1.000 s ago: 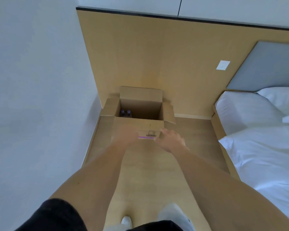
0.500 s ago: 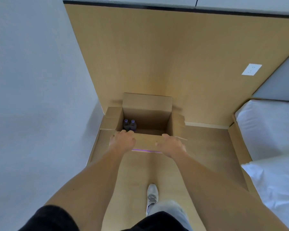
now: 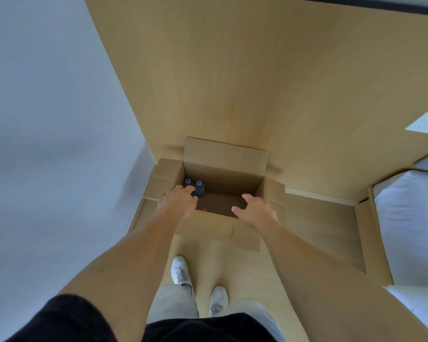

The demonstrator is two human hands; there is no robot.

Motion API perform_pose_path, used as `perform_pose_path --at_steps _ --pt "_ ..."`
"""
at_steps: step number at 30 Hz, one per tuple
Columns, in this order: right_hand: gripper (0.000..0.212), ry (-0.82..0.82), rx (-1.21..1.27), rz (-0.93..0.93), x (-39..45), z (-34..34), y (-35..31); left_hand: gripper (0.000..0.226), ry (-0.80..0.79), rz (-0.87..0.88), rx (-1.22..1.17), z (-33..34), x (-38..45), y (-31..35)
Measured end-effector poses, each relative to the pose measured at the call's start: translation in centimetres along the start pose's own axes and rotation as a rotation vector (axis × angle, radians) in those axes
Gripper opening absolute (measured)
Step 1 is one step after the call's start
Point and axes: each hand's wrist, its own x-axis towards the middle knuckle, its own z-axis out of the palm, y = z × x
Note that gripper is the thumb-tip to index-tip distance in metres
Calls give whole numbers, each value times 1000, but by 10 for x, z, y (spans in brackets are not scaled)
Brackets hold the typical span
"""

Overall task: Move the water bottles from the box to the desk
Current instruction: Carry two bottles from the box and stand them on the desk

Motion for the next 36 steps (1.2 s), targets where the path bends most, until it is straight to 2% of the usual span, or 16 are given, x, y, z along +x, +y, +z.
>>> perform_pose_path --at_steps 12,18,23,29,36 --pt "66 -63 41 97 119 -23 -45 48 -125 25 -27 -15 146 -22" --pt "67 -137 42 64 196 -2 -77 50 -149 -24 -79 9 206 -35" --pt "68 -218 31 27 269 44 -84 53 -175 -110 -122 64 262 -48" --pt "69 -285 -12 -25 354 124 -59 67 -152 -157 -196 156 334 -68" --pt "71 -254 48 -25 457 225 -32 75 -117 -315 -359 262 419 -109"
